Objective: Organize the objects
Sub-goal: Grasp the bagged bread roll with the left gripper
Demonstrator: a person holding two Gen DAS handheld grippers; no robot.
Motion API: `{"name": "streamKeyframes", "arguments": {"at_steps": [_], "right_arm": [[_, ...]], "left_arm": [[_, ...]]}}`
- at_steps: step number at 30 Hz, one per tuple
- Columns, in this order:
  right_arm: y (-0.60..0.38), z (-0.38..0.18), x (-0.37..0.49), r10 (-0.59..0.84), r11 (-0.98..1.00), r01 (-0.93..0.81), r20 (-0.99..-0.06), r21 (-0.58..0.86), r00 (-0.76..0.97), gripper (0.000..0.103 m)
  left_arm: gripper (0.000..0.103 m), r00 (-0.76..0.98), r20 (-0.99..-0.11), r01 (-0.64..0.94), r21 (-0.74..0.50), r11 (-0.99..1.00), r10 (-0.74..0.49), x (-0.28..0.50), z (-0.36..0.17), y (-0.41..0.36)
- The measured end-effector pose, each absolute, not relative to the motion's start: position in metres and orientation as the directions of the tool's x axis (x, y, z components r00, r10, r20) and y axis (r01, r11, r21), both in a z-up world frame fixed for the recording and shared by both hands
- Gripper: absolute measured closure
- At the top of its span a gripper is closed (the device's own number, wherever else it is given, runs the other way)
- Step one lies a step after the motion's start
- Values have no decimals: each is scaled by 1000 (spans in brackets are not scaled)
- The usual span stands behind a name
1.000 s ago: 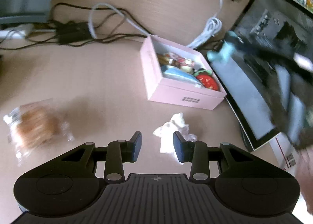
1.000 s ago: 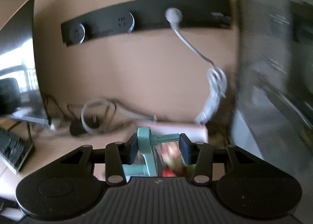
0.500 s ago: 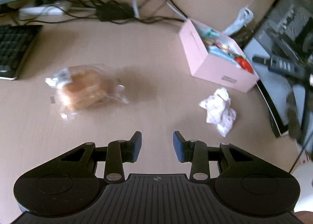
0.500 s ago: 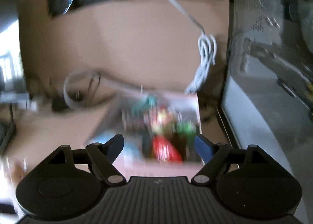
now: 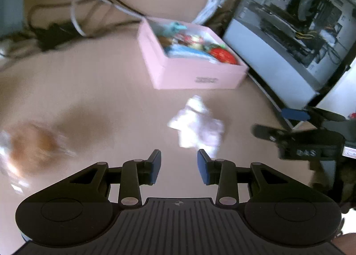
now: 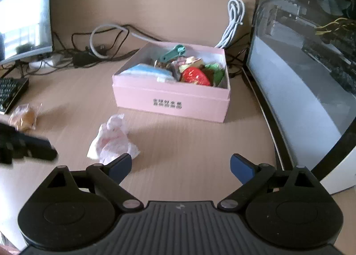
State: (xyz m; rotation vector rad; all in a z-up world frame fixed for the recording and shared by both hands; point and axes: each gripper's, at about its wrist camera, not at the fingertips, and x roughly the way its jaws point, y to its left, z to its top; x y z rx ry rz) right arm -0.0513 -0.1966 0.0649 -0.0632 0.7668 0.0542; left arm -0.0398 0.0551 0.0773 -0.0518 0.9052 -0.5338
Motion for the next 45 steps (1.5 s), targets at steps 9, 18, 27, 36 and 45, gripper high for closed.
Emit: {"name": "streamKeyframes", "arguments": {"at_steps": [9, 18, 27, 36, 45], "right_arm": [[-175, 60, -55, 66, 992, -123, -712, -29, 699, 4], [-139, 64, -56, 103, 976, -209, -714, -62, 693, 4], [-133, 62, -57, 104, 972, -221, -709, -75, 697, 4], [-116, 38, -24, 134, 964, -257, -723, -62, 677, 5], [-120, 31, -14, 69, 950, -266, -723, -162, 687, 19]], "left_arm": [[62, 571, -799, 487, 145, 861, -188, -12, 94, 140], [27, 499, -849, 519, 132, 845, -174, 28, 51, 140], [61, 529, -810, 326, -82, 942, -253, 34, 64, 154], [62, 470, -768, 282, -337, 898, -435, -17, 72, 117], [62, 494, -768, 239, -332, 912, -409, -40, 82, 102]]}}
